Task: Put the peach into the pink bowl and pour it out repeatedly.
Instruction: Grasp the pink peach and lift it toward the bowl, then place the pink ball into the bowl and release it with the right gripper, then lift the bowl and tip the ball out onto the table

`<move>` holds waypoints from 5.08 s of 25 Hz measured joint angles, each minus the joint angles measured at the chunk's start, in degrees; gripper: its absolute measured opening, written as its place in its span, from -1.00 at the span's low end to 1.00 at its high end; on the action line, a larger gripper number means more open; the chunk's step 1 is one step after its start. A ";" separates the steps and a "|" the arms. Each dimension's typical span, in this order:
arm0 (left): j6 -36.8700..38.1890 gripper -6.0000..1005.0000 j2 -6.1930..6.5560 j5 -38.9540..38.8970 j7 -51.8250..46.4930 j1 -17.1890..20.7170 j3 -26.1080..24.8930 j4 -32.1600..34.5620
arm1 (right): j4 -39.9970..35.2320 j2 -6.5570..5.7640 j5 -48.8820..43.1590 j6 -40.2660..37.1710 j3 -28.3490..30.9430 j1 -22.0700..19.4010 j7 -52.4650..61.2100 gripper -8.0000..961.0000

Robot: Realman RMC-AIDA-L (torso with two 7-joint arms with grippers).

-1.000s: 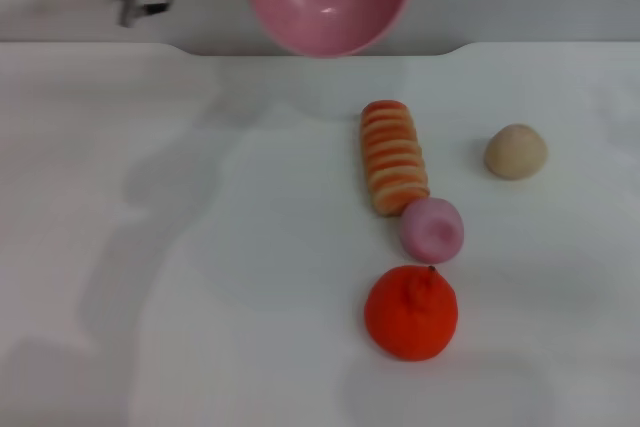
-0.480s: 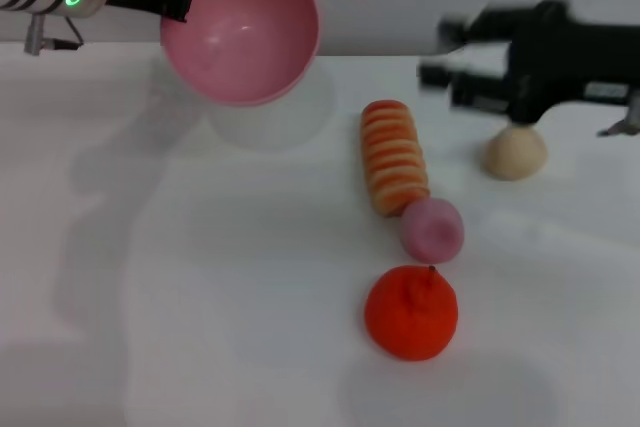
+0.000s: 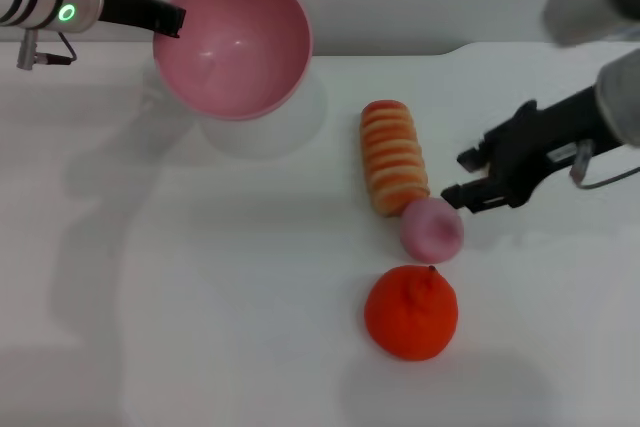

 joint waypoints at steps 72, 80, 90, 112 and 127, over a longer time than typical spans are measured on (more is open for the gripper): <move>9.34 -0.92 -2.37 -4.50 0.14 -3.94 11.15 0.97 | -9.48 0.38 -0.17 28.59 -17.61 -3.04 0.73 -0.90; 8.34 -0.92 -2.37 -4.55 0.26 -4.67 11.15 0.96 | -8.54 0.36 -0.48 30.62 -17.31 -3.30 -0.11 -0.65; 4.38 -0.92 -2.21 -4.09 0.43 -4.37 11.24 0.90 | -9.19 0.82 0.28 39.51 -10.00 -8.65 -1.76 -0.04; -29.68 -0.92 -2.80 -5.00 5.69 -1.10 38.85 3.91 | 1.61 0.65 33.50 79.02 -8.81 -22.04 -19.20 0.00; -30.88 -0.92 -2.70 -5.02 5.22 0.82 39.45 4.13 | 5.46 0.11 31.42 93.57 -18.41 -18.51 -14.00 0.00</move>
